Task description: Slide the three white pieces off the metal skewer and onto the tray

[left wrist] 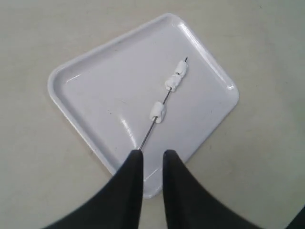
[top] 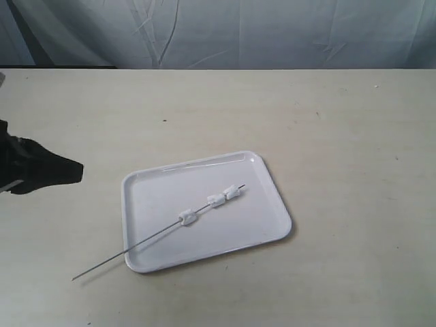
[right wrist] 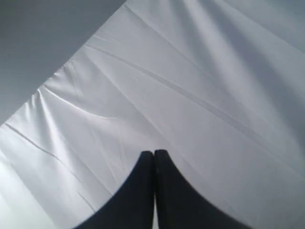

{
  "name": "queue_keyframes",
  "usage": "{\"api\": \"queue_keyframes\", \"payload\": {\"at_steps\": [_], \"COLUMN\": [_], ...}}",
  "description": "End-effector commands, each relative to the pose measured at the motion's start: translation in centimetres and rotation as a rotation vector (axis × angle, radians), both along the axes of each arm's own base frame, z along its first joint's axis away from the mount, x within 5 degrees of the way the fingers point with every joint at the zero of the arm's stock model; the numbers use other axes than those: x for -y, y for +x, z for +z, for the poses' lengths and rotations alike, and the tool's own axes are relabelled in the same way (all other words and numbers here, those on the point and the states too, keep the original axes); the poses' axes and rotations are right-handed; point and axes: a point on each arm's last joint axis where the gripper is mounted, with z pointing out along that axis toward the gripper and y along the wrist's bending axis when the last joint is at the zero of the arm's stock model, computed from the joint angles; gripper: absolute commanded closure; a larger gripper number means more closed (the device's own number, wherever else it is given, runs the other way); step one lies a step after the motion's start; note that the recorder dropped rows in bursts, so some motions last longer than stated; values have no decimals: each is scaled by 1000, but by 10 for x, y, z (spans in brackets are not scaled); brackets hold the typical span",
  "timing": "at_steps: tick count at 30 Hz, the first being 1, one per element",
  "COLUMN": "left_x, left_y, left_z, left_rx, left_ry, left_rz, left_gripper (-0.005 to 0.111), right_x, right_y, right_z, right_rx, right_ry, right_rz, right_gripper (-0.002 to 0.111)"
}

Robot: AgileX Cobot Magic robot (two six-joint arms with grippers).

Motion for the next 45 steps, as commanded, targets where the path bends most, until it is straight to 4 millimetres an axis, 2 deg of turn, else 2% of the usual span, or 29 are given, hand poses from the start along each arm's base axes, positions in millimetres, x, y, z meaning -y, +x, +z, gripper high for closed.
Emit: {"api": "queue_keyframes", "payload": {"at_steps": [1,2,4,8,10,12,13,14,15,18,21,23,27,32,35,45], "left_x": [15,19,26,38,43,50,56,60,67,84,106,112,112,111,117,136], "left_y": [17,20,28,41,44,46,48,49,52,55,61,65,70,72,70,59], "left_z": [0,-2,-5,-9,-15,-26,-34,-39,-49,-64,-68,-66,-67,-87,-101,-126], "left_rx": [-23,-34,-63,-128,-215,-287,-323,-330,-344,-343,-252,-190,-153,-171,-191,-219], "left_ry": [80,118,209,385,515,597,611,610,613,568,471,450,459,553,581,626], "left_rz": [-119,-134,-136,-91,-88,-127,-154,-163,-180,-266,-345,-354,-339,-420,-462,-569], "left_gripper": [94,97,106,107,107,107,107,107,107,104,85,75,74,74,74,74], "right_x": [-13,-15,-16,-15,-14,-14,-15,-16,-19,-33,-52,-59,-61,-65,-65,-66], "right_y": [-2,0,6,25,45,66,80,88,105,137,160,169,178,184,186,184], "right_z": [28,34,43,54,60,64,61,60,55,33,13,4,-5,-9,-12,-17], "right_rx": [-39,-95,-219,-484,-683,-892,-1050,-1128,-1266,-1528,-1488,-1440,-1427,-1374,-1380,-1363], "right_ry": [-261,-344,-405,-404,-402,-503,-558,-555,-545,-587,-613,-629,-639,-645,-645,-630], "right_rz": [11,6,9,51,86,122,181,223,313,629,948,1062,1092,1139,1148,1159], "right_gripper": [109,109,109,109,109,109,109,109,109,109,109,109,106,81,72,70]}}
